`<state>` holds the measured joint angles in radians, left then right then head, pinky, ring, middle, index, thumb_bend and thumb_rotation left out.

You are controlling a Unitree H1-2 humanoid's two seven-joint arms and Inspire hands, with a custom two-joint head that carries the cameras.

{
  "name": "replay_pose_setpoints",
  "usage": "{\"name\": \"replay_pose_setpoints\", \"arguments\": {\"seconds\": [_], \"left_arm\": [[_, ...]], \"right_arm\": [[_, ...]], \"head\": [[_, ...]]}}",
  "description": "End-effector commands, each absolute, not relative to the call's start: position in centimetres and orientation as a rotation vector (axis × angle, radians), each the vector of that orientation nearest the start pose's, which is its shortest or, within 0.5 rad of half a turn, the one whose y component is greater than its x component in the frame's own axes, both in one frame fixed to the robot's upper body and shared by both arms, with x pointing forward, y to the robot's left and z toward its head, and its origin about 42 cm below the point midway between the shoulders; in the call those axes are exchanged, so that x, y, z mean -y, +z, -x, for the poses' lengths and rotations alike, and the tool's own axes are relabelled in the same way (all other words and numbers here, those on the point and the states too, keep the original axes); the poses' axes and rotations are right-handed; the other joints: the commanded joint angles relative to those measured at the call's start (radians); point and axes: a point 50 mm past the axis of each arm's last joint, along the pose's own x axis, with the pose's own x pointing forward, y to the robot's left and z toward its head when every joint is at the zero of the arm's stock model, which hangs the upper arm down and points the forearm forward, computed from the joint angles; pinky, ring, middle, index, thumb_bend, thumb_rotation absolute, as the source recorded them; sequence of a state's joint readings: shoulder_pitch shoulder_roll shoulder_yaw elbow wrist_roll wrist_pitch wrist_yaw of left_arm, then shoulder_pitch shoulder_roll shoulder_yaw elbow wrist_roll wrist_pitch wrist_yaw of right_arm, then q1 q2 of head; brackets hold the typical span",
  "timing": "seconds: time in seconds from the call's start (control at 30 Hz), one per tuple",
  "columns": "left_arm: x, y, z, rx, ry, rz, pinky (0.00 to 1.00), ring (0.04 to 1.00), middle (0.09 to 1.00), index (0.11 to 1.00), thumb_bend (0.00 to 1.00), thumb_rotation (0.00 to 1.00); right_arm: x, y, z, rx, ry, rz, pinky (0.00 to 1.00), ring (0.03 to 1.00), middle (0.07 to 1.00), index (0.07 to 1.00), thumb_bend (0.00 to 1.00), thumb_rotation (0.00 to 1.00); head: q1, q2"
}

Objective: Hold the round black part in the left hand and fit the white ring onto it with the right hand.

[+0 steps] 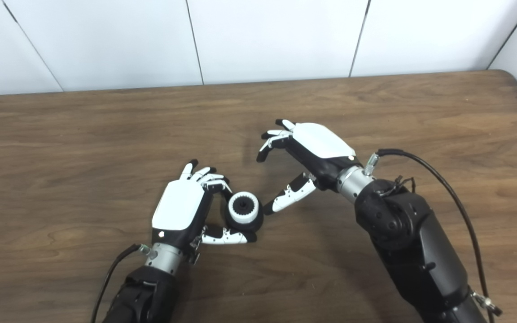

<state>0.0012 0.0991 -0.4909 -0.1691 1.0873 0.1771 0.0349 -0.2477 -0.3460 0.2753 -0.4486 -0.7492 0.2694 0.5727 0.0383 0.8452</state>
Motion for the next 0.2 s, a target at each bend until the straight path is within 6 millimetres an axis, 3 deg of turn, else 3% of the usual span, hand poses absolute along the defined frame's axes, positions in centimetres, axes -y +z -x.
{"name": "replay_pose_setpoints", "arguments": {"seconds": [0.0,0.17], "left_arm": [[-11.81,12.25,-25.47,0.243,-0.262,-1.156,1.00,0.867,0.748,0.486,0.52,0.06],[-12.06,12.35,-25.49,0.239,-0.251,-1.155,1.00,0.861,0.755,0.495,0.52,0.08]], "right_arm": [[20.37,25.46,-30.93,0.274,0.455,1.140,1.00,1.000,0.887,0.681,1.00,0.39],[20.54,25.25,-30.93,0.267,0.454,1.138,1.00,1.000,0.889,0.682,1.00,0.40]], "head": [[0.001,0.002],[0.003,0.000]]}}
